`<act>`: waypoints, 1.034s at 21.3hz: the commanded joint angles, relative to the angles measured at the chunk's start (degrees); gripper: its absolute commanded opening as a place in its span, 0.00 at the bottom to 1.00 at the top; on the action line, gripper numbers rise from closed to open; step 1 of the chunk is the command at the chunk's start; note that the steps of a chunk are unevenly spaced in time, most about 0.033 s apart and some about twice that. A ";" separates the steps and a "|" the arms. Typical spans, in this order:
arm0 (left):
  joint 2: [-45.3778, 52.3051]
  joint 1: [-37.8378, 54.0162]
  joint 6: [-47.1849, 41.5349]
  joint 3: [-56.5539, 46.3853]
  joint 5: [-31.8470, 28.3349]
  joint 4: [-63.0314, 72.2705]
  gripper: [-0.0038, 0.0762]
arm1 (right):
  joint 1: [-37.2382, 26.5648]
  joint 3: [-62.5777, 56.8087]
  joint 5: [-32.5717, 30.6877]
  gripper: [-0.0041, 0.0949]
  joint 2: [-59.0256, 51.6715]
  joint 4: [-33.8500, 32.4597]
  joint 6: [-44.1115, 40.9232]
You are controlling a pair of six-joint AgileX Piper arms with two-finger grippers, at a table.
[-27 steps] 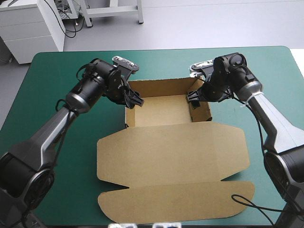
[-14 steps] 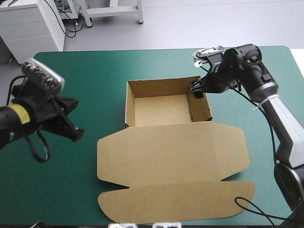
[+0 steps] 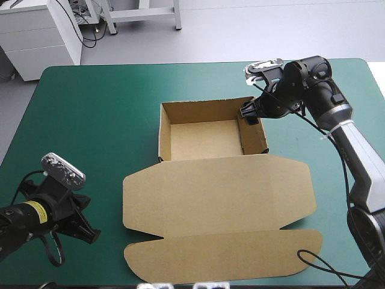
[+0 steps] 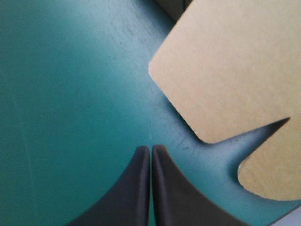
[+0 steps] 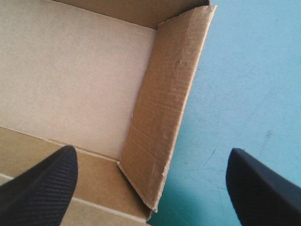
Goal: Fold the box
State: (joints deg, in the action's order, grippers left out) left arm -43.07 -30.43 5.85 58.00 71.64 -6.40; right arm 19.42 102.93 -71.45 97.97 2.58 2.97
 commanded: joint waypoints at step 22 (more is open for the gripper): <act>0.54 -0.09 -3.54 -12.82 -5.01 0.02 0.04 | -0.13 1.74 3.59 0.75 13.84 0.49 0.79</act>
State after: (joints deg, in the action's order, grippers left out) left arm -42.72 -30.43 2.81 43.73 67.88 -6.34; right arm 19.42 102.93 -69.17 113.61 2.89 3.19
